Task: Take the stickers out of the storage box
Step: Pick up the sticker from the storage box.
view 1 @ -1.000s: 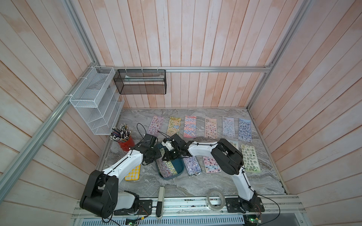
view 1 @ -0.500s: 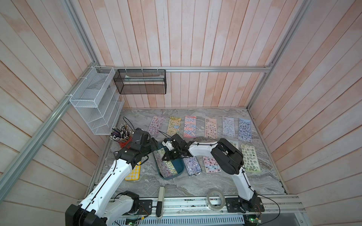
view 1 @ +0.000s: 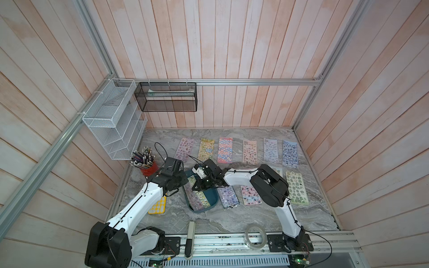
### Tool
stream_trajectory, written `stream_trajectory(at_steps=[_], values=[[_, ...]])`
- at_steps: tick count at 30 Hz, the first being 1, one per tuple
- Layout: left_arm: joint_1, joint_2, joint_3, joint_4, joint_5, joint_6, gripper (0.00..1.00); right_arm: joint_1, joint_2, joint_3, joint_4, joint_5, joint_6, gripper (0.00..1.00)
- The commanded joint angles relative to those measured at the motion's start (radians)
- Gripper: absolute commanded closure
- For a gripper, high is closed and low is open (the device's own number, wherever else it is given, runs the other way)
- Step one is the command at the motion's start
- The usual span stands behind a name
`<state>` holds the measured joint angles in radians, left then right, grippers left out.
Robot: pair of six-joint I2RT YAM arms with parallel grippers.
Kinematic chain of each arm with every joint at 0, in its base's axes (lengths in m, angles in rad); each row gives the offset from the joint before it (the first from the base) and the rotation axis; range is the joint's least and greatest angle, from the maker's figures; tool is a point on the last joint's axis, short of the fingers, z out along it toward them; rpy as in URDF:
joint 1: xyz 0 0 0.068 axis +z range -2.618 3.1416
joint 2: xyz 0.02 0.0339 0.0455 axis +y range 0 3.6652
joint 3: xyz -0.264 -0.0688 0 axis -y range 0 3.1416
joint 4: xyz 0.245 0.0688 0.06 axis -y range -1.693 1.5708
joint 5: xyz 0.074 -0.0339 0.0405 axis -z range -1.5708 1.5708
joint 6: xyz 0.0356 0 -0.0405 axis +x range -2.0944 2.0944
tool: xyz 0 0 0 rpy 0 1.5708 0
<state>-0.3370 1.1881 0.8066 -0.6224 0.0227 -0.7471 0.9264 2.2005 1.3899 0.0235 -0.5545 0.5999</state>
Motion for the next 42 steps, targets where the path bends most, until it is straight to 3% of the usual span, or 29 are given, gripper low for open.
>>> stream_trajectory(at_steps=[1,3,6,7,8,10,14,36,42], values=[[-0.007,0.022,-0.013,0.046,0.022,0.014,0.79,-0.011,0.026,-0.047,-0.128,0.060,-0.008,1.00],[-0.011,0.034,-0.014,0.054,0.020,0.013,0.84,-0.012,0.026,-0.046,-0.128,0.061,-0.006,1.00],[-0.012,0.044,-0.022,0.053,0.013,0.012,0.84,-0.013,0.027,-0.045,-0.128,0.062,-0.008,1.00],[-0.013,0.045,-0.021,0.047,0.006,0.011,0.81,-0.014,0.028,-0.045,-0.128,0.062,-0.008,1.00],[-0.013,0.044,-0.017,0.036,-0.008,0.011,0.71,-0.014,0.028,-0.045,-0.128,0.062,-0.008,1.00],[-0.029,0.038,0.000,0.002,-0.060,0.011,0.60,-0.015,0.029,-0.045,-0.128,0.062,-0.008,1.00],[-0.075,0.034,0.040,-0.058,-0.166,0.020,0.53,-0.015,0.030,-0.046,-0.126,0.061,-0.008,1.00],[-0.204,0.177,0.129,-0.230,-0.428,-0.018,0.52,-0.017,0.041,-0.048,-0.122,0.057,0.005,1.00],[-0.204,0.143,0.117,-0.237,-0.450,-0.029,0.44,-0.017,0.046,-0.048,-0.123,0.051,0.005,1.00]])
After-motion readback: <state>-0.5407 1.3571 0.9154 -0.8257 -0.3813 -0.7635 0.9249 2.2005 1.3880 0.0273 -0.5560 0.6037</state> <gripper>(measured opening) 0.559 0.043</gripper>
